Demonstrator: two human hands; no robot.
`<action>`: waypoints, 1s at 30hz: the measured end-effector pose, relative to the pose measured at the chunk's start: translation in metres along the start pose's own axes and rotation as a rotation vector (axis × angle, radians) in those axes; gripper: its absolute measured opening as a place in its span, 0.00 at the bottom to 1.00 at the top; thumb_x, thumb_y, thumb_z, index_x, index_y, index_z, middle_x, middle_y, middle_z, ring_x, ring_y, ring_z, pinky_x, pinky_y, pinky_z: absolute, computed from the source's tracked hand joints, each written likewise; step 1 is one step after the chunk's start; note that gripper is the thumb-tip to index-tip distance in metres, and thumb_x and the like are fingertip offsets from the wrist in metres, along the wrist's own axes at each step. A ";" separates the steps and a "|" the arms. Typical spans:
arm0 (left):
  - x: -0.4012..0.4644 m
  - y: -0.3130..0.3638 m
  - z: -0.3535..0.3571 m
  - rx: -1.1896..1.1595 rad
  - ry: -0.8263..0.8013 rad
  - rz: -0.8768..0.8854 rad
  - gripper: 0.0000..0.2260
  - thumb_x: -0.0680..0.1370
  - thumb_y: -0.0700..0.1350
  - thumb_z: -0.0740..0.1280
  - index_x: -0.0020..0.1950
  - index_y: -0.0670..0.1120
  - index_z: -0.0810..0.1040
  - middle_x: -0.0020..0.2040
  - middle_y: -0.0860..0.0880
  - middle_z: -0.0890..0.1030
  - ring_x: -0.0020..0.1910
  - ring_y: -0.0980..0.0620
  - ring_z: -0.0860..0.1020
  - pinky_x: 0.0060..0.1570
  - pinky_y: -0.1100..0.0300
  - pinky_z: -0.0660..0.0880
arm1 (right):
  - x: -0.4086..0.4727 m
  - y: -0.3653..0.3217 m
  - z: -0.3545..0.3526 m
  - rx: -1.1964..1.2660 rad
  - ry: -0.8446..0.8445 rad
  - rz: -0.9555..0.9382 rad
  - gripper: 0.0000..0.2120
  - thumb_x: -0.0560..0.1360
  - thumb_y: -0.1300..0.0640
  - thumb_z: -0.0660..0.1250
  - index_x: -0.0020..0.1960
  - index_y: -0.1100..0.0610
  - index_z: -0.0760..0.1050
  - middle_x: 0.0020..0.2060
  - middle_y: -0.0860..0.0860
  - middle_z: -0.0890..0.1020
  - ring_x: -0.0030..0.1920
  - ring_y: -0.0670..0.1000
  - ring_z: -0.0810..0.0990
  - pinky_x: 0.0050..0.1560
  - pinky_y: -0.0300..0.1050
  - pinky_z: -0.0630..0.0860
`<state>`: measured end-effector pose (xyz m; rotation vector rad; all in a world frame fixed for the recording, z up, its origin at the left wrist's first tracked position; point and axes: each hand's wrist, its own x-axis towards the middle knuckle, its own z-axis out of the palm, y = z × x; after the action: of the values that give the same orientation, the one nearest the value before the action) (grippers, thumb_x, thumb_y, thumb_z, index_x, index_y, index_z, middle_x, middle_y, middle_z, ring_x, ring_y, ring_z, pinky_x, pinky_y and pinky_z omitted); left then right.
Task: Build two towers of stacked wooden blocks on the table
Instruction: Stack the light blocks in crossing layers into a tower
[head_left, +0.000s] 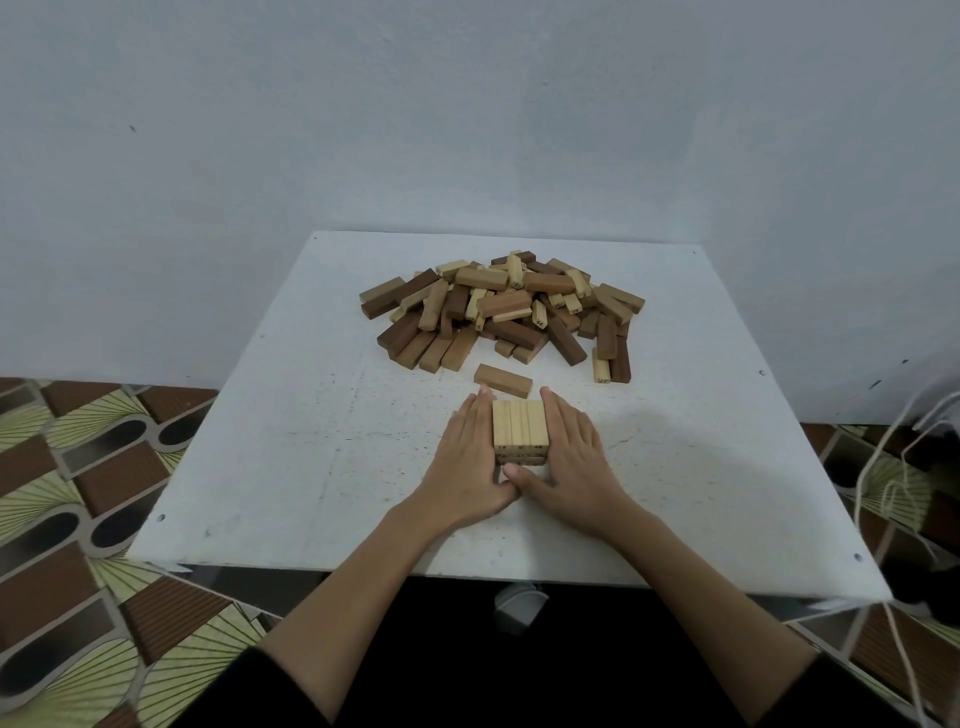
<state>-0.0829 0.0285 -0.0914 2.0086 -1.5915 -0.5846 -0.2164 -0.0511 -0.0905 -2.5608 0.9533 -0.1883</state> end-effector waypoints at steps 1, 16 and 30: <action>0.000 0.000 0.000 -0.003 -0.001 -0.002 0.46 0.69 0.58 0.60 0.77 0.41 0.40 0.78 0.45 0.43 0.77 0.50 0.41 0.73 0.58 0.40 | 0.000 0.000 0.000 0.006 0.001 -0.001 0.58 0.59 0.20 0.30 0.76 0.58 0.36 0.76 0.51 0.45 0.75 0.50 0.44 0.74 0.50 0.40; 0.006 0.004 -0.033 -0.262 -0.032 -0.029 0.47 0.66 0.42 0.78 0.74 0.56 0.50 0.60 0.55 0.64 0.61 0.55 0.63 0.61 0.57 0.67 | 0.015 0.006 -0.040 0.297 -0.093 -0.031 0.54 0.65 0.55 0.77 0.76 0.53 0.42 0.68 0.49 0.66 0.58 0.48 0.64 0.62 0.47 0.68; 0.015 0.001 -0.033 -0.267 -0.059 -0.001 0.49 0.66 0.49 0.78 0.75 0.56 0.48 0.62 0.49 0.66 0.58 0.55 0.67 0.57 0.59 0.67 | 0.018 0.000 -0.044 0.253 -0.080 -0.132 0.51 0.66 0.57 0.77 0.76 0.59 0.46 0.63 0.55 0.69 0.54 0.46 0.62 0.57 0.41 0.65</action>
<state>-0.0602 0.0178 -0.0655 1.8090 -1.4602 -0.8171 -0.2143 -0.0772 -0.0509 -2.3785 0.6843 -0.2261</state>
